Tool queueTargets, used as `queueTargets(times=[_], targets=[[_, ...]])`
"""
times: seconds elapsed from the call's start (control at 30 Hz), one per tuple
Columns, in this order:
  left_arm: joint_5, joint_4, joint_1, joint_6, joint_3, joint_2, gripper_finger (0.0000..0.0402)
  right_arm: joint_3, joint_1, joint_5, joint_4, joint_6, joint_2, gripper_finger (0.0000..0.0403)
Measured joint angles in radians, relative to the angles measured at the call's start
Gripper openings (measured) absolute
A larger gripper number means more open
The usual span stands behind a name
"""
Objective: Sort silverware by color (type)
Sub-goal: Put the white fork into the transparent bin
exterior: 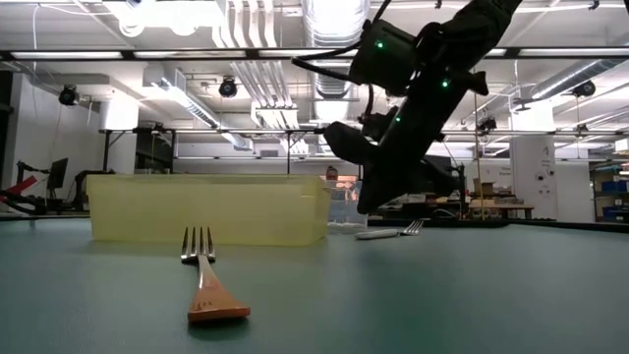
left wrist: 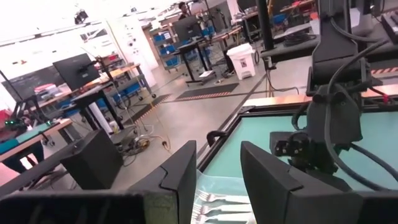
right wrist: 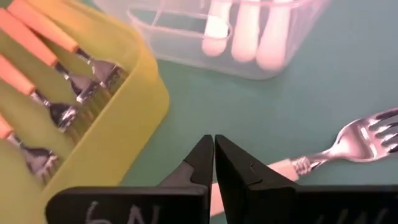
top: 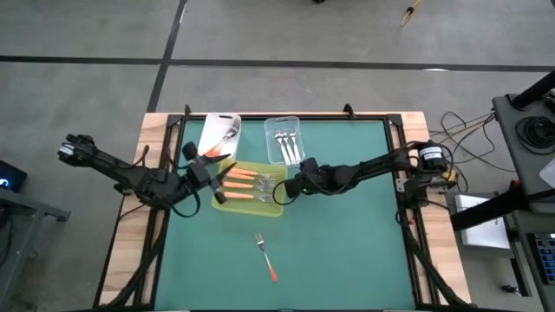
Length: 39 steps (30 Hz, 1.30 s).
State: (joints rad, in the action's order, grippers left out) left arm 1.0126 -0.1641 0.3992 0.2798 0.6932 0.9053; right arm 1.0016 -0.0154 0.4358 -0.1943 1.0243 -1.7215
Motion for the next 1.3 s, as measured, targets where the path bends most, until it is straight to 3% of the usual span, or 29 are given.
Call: queueTargets(times=[0.47,0.77,0.97,1.1,1.3], targets=[[0.001,0.008,0.0,0.008,-0.006,-0.004,0.0107,0.0,0.0,0.036,-0.002,0.007,-0.063,0.0008],[0.001,0.008,0.0,0.008,-0.006,-0.004,0.0107,0.001,0.004,-0.068,-0.077,-0.034,-0.054,0.0008],[0.001,0.011,0.0,0.008,-0.006,-0.004,0.0107,0.0,0.015,-0.219,-0.205,-0.115,-0.003,0.0008],[0.001,0.012,0.0,0.008,-0.007,-0.001,0.0107,-0.002,0.023,-0.234,-0.255,-0.127,0.019,0.0009],[0.001,0.011,0.0,0.008,-0.006,-0.001,0.0107,-0.002,0.026,-0.198,-0.171,-0.127,0.02,0.0008]])
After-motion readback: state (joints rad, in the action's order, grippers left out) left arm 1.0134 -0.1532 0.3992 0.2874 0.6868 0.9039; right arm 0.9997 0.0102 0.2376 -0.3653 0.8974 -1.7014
